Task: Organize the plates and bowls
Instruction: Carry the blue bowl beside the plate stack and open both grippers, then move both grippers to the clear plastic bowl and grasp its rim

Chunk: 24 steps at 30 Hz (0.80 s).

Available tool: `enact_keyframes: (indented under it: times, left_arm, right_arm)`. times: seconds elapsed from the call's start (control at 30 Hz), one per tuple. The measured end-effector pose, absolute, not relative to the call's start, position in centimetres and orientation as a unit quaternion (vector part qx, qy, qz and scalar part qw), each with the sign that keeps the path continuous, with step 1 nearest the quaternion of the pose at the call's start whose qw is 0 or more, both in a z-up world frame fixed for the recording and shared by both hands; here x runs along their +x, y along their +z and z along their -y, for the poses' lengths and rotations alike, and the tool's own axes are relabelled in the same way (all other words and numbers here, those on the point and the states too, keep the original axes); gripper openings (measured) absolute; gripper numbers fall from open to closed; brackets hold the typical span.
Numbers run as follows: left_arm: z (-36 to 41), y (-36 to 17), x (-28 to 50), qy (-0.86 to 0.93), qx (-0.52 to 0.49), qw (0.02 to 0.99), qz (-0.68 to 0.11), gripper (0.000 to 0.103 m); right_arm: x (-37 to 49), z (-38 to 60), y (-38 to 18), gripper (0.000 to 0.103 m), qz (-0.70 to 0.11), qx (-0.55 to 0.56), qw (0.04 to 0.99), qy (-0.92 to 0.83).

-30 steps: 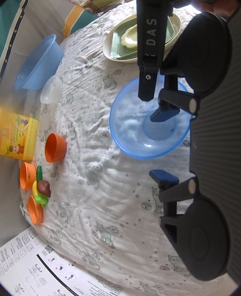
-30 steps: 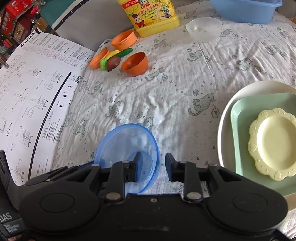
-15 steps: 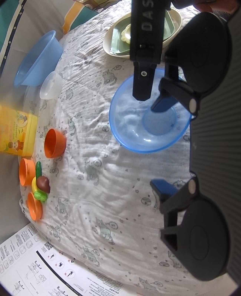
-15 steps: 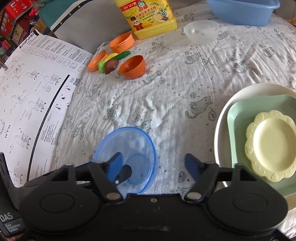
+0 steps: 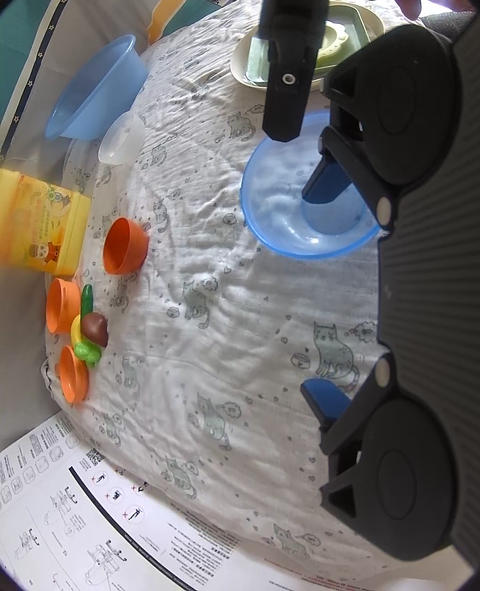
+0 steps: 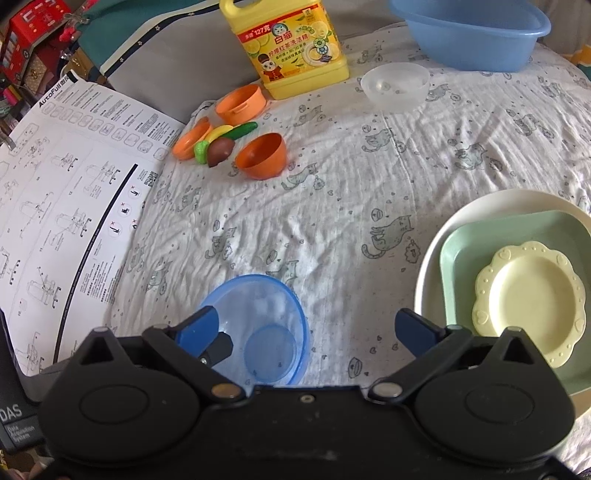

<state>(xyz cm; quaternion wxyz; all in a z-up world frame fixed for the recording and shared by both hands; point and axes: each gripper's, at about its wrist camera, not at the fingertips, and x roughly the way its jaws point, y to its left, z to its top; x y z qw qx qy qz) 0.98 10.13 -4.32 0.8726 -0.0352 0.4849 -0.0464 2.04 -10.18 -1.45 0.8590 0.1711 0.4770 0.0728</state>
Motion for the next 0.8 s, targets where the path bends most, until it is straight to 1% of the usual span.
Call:
enact_keyframes:
  times: [0.4, 0.8]
  left_arm:
    - [-9.3, -3.2, 2.0, -0.056, -0.019, 0.877, -0.477, 0.103]
    - [-4.9, -0.7, 7.0, -0.078, 0.027, 0.887, -0.454, 0.103]
  right_arm:
    - [2.5, 11.9, -0.7, 0.103, -0.463, 0.186, 0.865, 0.058]
    - [5.5, 18.3, 0.4, 0.103, -0.44, 0.233, 0.867, -0.001]
